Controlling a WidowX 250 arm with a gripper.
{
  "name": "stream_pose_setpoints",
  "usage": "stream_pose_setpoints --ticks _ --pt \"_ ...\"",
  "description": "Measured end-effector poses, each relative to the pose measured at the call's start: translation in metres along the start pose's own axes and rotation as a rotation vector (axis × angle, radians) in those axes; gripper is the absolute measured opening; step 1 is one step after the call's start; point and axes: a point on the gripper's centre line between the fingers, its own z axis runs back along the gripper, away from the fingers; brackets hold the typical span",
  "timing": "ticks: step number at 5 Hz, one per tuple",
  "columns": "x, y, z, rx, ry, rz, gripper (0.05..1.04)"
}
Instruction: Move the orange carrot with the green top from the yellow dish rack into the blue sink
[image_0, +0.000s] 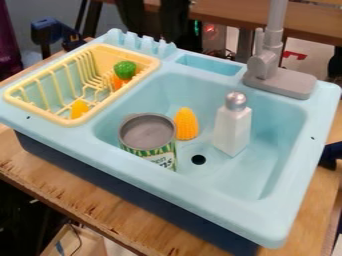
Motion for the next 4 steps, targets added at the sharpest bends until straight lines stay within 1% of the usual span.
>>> stream_pose_setpoints --ticks 1,2,3,4 --pt "0.0 0.026 -0.003 -0.004 -0.019 0.025 1.001" --pt "0.0 0.042 -0.02 -0.007 0.001 0.053 1.001" --pt "0.002 0.052 -0.037 -0.01 0.033 0.07 1.001" --pt "0.002 0.055 -0.06 -0.016 0.095 0.076 1.001"
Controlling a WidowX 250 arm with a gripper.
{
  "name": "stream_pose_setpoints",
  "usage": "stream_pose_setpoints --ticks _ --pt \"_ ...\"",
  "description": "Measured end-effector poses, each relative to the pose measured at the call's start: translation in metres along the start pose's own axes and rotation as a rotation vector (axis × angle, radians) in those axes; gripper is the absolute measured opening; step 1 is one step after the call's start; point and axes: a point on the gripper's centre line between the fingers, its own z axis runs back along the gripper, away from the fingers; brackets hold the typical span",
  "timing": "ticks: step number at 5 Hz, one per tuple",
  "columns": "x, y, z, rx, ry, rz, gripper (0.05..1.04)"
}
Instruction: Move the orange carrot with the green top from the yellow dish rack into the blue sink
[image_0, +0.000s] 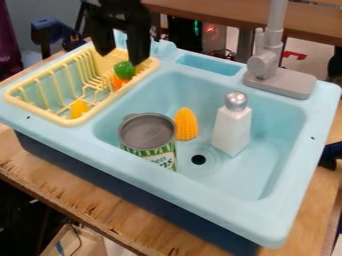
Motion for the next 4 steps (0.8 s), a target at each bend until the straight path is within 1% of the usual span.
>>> stream_pose_setpoints --ticks 1,2,3,4 --pt "0.004 0.004 -0.007 0.007 0.017 0.014 1.001" --pt "0.007 0.015 -0.017 0.004 0.036 0.045 1.001" --pt "0.014 0.017 -0.022 -0.005 0.038 0.052 1.001" --pt "0.02 0.017 -0.028 -0.024 0.042 0.056 1.001"
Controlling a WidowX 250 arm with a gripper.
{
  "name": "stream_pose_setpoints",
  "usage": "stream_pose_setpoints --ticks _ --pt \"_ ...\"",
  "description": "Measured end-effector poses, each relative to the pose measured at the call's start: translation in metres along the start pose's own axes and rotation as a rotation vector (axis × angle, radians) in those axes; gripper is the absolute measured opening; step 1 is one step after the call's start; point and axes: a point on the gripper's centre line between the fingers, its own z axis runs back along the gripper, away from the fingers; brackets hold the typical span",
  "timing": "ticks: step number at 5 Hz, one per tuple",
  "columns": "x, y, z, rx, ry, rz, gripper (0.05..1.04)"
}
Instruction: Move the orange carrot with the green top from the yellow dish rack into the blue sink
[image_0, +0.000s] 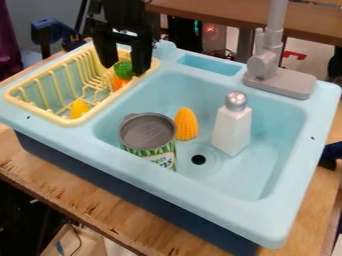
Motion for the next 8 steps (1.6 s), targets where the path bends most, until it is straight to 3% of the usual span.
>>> stream_pose_setpoints --ticks 6,8 --pt "0.0 0.017 -0.003 -0.042 0.01 0.082 1.001" --pt "0.006 0.012 -0.009 -0.093 -0.011 0.102 0.948"
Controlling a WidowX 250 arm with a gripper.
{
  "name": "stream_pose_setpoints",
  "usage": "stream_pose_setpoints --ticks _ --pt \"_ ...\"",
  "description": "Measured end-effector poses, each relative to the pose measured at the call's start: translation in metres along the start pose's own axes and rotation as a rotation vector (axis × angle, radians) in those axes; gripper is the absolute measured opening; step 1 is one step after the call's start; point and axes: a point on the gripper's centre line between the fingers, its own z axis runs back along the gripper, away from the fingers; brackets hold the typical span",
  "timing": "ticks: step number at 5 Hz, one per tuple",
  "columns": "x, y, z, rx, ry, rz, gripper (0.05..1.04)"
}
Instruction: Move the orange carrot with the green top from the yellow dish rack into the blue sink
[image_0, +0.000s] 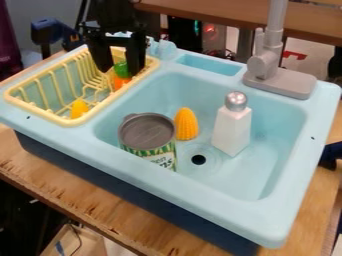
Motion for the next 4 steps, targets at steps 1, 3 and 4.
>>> stream_pose_setpoints --ticks 1,3,4 --pt "0.002 -0.003 0.002 -0.013 -0.007 0.027 0.677" --pt "0.003 -0.007 0.014 -0.007 0.007 0.067 0.613" --pt "0.008 -0.019 0.048 0.023 -0.044 0.089 0.613"
